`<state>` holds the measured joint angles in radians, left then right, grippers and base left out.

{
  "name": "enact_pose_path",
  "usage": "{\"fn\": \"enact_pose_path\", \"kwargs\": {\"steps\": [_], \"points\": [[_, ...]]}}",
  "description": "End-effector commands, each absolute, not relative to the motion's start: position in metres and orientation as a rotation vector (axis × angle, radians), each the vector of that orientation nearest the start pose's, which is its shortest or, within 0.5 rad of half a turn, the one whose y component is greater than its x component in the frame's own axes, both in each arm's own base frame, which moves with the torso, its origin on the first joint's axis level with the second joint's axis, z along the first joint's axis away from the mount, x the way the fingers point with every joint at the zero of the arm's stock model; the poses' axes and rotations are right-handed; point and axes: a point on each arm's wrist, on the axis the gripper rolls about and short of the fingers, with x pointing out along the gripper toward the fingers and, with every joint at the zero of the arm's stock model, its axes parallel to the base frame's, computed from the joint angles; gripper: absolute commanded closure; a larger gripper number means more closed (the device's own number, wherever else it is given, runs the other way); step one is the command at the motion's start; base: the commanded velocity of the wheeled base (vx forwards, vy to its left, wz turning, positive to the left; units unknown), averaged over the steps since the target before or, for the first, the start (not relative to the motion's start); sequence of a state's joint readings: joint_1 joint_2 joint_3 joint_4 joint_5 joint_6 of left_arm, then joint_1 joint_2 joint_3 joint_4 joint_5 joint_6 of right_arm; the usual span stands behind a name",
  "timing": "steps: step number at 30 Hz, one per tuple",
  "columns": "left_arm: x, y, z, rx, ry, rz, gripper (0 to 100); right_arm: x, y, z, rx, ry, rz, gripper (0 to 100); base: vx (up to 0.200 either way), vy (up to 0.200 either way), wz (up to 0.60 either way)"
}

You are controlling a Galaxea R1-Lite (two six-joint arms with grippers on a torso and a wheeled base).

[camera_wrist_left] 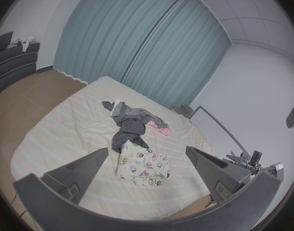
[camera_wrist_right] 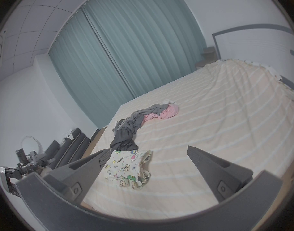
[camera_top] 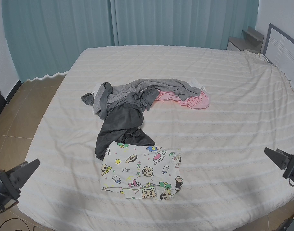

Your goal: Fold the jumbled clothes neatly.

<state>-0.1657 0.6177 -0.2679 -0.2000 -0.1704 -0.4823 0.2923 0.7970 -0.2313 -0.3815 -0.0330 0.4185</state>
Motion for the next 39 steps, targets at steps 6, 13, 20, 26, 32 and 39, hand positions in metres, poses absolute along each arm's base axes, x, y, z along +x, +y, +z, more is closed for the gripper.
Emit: {"fn": "enact_pose_path", "kwargs": {"steps": [6,13,20,26,32,39], "points": [[-0.029,0.007,0.119,-0.284,0.001,0.039,0,-0.033,0.001,0.101,0.161,-0.045,0.051,0,0.0,0.0,0.0],[-0.017,0.01,0.088,-0.084,0.028,0.233,0,-0.023,0.002,0.082,0.009,-0.058,0.071,0,0.0,0.0,0.0],[-0.019,0.012,0.086,-0.101,0.007,0.414,0,-0.024,0.002,0.081,-0.011,-0.033,0.078,0,0.0,0.0,0.0],[-0.022,0.009,0.095,-0.041,-0.066,0.493,0,-0.019,0.001,0.082,-0.007,0.027,0.112,0,0.0,0.0,0.0],[-0.024,0.007,0.082,-0.123,-0.045,0.299,0,-0.023,0.002,0.081,-0.009,-0.036,0.086,0,0.0,0.0,0.0],[-0.023,0.003,0.081,-0.115,-0.04,0.107,0,-0.023,0.002,0.081,0.007,-0.05,0.071,0,0.0,0.0,0.0]]}}
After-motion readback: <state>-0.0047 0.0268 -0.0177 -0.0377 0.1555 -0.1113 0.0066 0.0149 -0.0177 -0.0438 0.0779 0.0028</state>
